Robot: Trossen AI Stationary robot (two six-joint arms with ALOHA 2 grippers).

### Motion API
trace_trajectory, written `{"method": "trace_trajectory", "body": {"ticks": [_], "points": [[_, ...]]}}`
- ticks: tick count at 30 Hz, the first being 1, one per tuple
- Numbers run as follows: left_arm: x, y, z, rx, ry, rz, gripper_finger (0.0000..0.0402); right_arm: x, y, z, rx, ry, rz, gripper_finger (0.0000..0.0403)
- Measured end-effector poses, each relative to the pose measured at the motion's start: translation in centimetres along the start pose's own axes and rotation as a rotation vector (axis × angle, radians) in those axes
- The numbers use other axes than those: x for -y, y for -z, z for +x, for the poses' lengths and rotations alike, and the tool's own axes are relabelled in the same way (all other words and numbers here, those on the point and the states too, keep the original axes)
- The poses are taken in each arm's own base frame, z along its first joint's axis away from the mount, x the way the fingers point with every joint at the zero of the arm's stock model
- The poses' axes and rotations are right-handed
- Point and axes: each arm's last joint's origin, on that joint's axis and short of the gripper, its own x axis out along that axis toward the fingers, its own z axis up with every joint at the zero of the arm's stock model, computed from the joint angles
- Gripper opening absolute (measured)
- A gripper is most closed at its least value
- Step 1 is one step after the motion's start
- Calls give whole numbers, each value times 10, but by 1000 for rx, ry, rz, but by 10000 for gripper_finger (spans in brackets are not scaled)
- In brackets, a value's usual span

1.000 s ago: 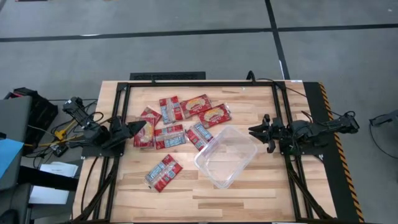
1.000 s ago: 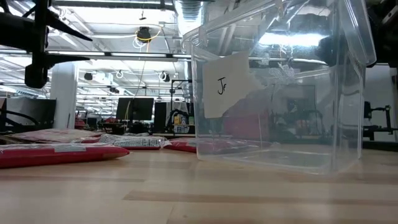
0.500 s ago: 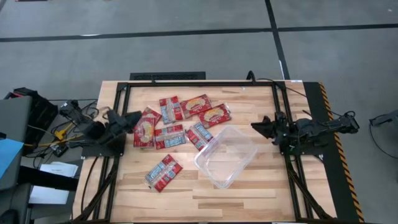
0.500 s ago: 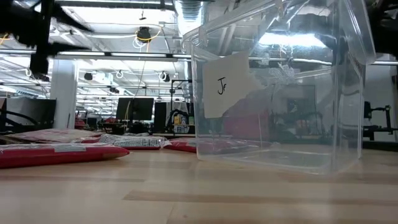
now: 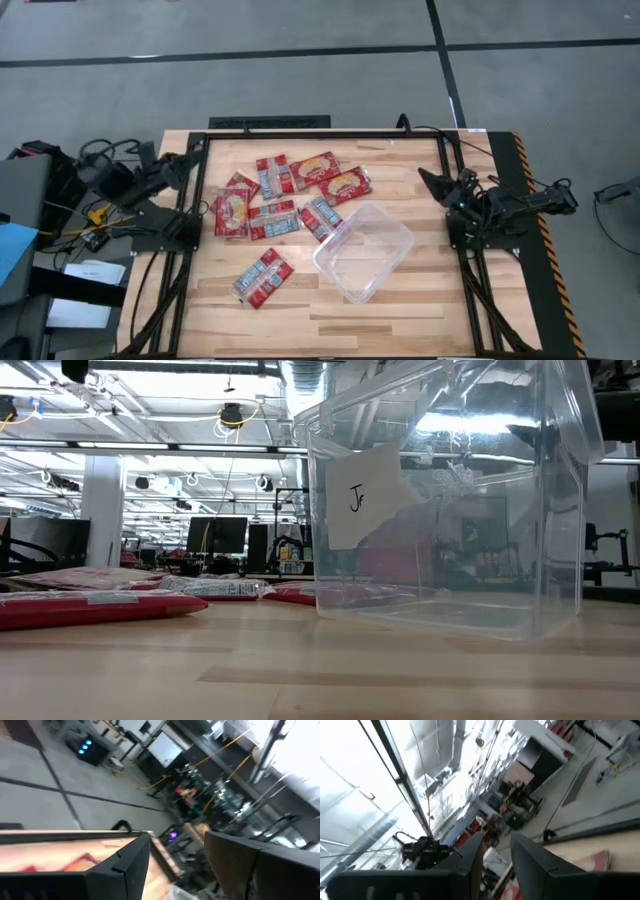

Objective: Sort popcorn bags into baskets
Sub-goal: Put the red popcorn pack into the transparent container

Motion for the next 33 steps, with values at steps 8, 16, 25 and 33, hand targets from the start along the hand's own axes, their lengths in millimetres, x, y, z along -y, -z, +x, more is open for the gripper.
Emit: {"method": "trace_trajectory", "body": {"ticks": [8,16,25,33], "points": [[33,-28,4,-95,-5,33,181,-5,-11,-1,110,-4,27,124],[64,-53,8,-184,92,105,181,-14,-18,0,111,-51,-72,124],[70,-78,6,-144,117,155,181,-17,-20,1,100,-89,-85,124],[68,-80,6,-103,56,182,181,-18,-20,1,90,-110,-158,124]]}}
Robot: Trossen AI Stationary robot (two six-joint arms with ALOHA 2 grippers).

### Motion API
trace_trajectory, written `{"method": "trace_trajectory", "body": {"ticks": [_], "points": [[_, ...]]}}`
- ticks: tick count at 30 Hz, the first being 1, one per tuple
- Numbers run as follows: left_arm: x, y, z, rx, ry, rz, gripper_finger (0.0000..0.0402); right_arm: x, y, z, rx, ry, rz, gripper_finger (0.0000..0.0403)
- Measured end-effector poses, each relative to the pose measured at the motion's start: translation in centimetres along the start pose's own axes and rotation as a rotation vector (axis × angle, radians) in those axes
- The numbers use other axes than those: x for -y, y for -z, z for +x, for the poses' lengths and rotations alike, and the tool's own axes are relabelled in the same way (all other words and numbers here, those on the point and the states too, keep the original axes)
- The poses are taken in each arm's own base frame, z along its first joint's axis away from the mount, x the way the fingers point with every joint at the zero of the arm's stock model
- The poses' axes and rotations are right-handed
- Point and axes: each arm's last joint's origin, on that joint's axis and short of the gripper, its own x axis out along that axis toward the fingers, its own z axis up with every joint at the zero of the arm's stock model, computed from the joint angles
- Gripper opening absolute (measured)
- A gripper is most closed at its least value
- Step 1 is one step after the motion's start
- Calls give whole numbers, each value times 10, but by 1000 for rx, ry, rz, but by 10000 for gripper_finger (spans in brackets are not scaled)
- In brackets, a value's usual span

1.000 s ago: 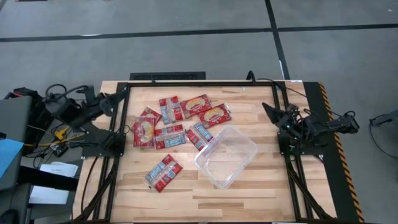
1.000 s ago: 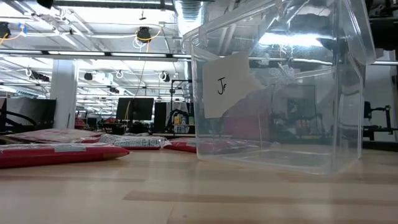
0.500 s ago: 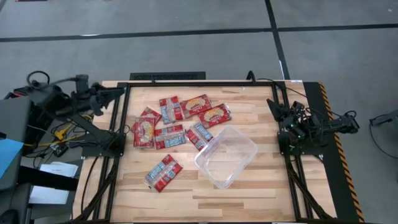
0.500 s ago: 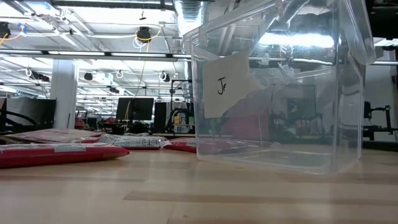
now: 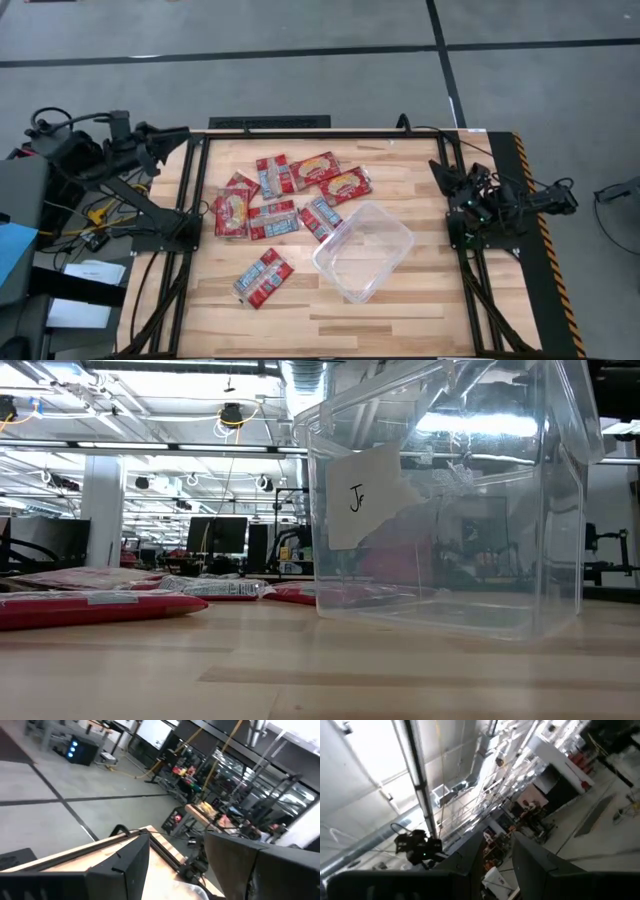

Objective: Sort popcorn bags into baskets
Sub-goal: Put the red popcorn pack into the transparent container

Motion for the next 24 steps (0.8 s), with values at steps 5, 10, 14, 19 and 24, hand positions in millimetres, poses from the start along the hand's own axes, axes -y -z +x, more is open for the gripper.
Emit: {"method": "trace_trajectory", "body": {"ticks": [5,10,14,19,24], "points": [[1,3,1,-12,-9,-11,181,-23,-31,10,-14,-27,-125,134],[0,26,5,-127,-36,5,181,-52,-71,24,-255,64,-374,190],[-9,57,7,-381,-118,22,181,-68,-94,33,-416,170,-465,250],[-17,94,13,-719,-448,88,181,-82,-99,45,-497,214,-558,291],[-15,116,38,-774,-503,63,181,-85,-93,51,-509,244,-602,296]]}}
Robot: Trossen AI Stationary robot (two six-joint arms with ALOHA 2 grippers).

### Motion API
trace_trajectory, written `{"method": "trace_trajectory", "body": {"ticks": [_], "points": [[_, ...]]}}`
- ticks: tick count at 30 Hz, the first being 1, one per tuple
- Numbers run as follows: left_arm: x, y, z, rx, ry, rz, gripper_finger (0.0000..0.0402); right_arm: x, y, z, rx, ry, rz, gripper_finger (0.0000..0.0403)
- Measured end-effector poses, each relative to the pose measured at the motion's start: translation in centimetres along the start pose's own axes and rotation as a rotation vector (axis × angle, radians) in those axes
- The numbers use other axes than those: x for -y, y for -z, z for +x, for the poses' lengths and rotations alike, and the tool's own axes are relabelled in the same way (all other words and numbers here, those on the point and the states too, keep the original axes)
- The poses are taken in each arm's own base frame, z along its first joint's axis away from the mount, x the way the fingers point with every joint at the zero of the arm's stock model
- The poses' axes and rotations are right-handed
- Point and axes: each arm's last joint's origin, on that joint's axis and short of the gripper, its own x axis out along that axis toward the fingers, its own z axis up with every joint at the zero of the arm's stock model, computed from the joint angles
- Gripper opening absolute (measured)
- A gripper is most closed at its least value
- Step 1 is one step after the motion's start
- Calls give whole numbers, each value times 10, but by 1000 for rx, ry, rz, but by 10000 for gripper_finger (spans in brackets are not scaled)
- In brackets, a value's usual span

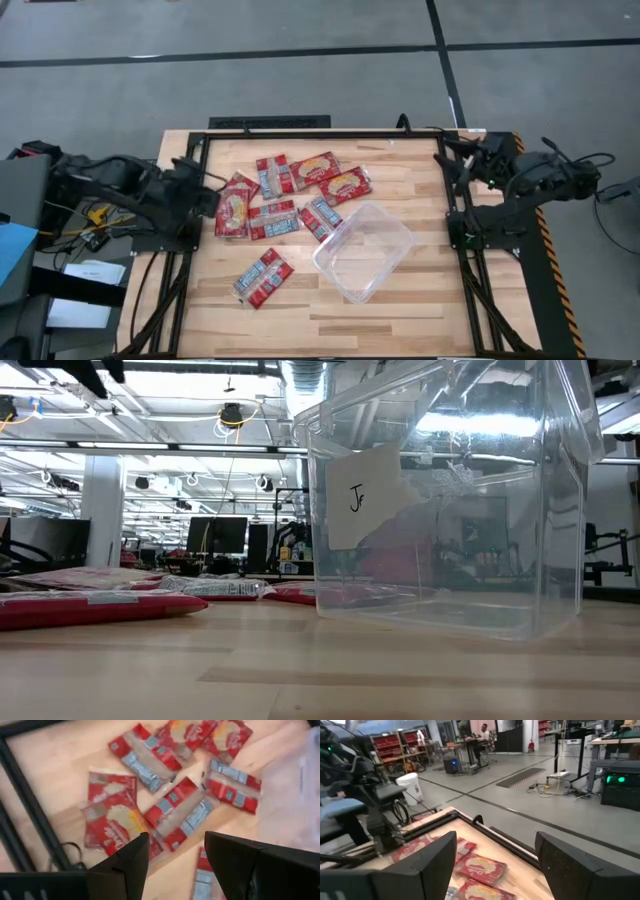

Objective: Sort popcorn bags into baskets
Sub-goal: Put the red popcorn pack into the transparent container

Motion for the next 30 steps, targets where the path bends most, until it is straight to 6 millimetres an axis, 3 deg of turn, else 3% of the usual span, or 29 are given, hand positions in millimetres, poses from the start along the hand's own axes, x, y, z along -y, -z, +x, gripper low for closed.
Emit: {"method": "trace_trajectory", "body": {"ticks": [5,10,18,21,30], "points": [[-9,1,31,-103,-146,-72,181,-1,1,1,-6,3,10,296],[-29,14,66,-211,-193,-123,197,0,5,1,-36,11,30,296],[-57,50,139,-322,-124,-212,278,2,10,1,-78,25,53,296],[-66,64,159,-363,-155,-220,304,2,11,1,-80,25,51,296],[-67,68,174,-370,-189,-215,318,2,10,1,-80,24,52,296]]}}
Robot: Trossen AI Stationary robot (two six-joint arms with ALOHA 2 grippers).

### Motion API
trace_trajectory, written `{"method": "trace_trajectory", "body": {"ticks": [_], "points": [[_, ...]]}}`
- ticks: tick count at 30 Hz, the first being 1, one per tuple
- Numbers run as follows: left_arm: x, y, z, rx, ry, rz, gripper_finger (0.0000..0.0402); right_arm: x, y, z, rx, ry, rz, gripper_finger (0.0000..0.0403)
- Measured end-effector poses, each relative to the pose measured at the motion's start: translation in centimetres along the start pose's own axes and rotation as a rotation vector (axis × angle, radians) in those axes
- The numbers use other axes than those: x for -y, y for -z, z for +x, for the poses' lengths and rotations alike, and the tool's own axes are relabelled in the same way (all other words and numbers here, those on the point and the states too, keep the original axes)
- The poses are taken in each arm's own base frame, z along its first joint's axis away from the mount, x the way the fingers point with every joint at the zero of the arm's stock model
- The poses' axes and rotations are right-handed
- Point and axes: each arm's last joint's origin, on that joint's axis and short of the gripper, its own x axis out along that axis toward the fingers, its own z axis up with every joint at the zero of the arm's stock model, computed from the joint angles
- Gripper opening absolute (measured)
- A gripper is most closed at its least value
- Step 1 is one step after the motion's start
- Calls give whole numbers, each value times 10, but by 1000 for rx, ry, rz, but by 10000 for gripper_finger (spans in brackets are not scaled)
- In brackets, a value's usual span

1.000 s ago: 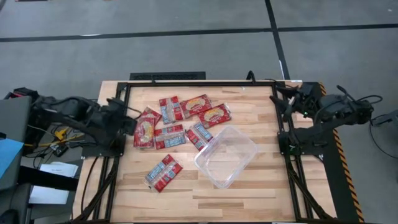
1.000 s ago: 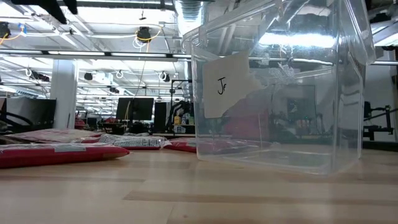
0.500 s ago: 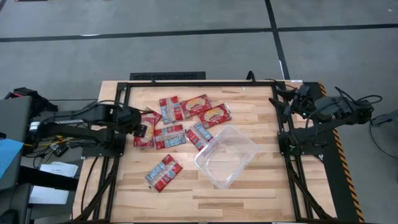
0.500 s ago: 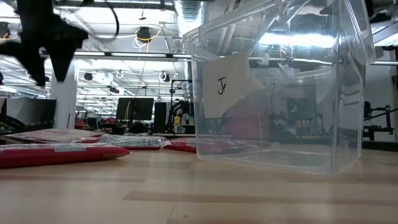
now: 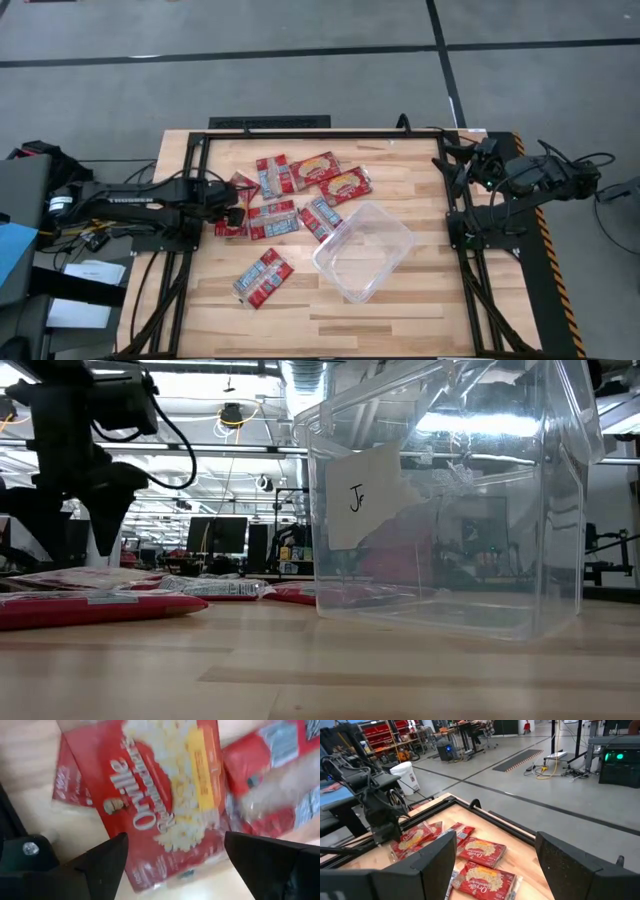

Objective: Sort popcorn bags into baskets
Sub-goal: Put the red popcorn pack into the transparent container

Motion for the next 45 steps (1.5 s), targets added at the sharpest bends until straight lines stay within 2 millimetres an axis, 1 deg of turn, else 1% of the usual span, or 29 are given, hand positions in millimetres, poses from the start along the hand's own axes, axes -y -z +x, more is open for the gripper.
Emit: {"method": "trace_trajectory", "body": {"ticks": [2,4,5,7,9,10,11,14,16,18,20,22,24,26,28,31,34,39,45], "points": [[8,0,1,-63,106,36,318,0,0,0,0,0,0,296],[25,-5,-4,-84,322,60,318,0,0,0,0,0,0,296],[36,-9,-11,-65,435,70,318,0,0,0,0,0,0,296],[54,-17,-27,17,606,85,318,0,0,0,-1,0,-2,296],[65,-27,-45,125,697,117,318,0,0,0,-1,1,-6,296],[67,-31,-53,168,687,133,318,0,0,0,-1,1,-6,296],[65,-34,-58,194,638,145,318,0,0,0,-1,1,-6,296],[48,-40,-65,201,356,142,318,0,0,0,-1,3,-11,296],[45,-50,-70,212,274,159,318,1,1,0,-2,9,-17,296],[41,-60,-71,200,207,169,318,1,1,0,-3,12,-19,296],[40,-69,-65,164,163,176,318,1,1,0,-6,14,-22,296],[36,-74,-56,105,93,173,318,1,1,0,-6,14,-16,296],[28,-76,-46,19,-30,153,318,1,1,0,-6,14,-7,296],[20,-78,-38,-33,-158,130,318,1,1,0,-7,14,-4,296],[16,-80,-32,-82,-230,160,318,1,2,0,-7,12,-4,296],[13,-80,-21,-133,-233,224,318,1,2,0,-8,11,-4,296],[8,-74,-9,-171,-236,247,318,1,2,0,-8,12,-5,296],[-6,-61,10,-211,-261,203,318,1,2,0,-14,15,2,296],[-13,-51,29,-210,-138,139,318,1,2,0,-14,16,4,295]]}}
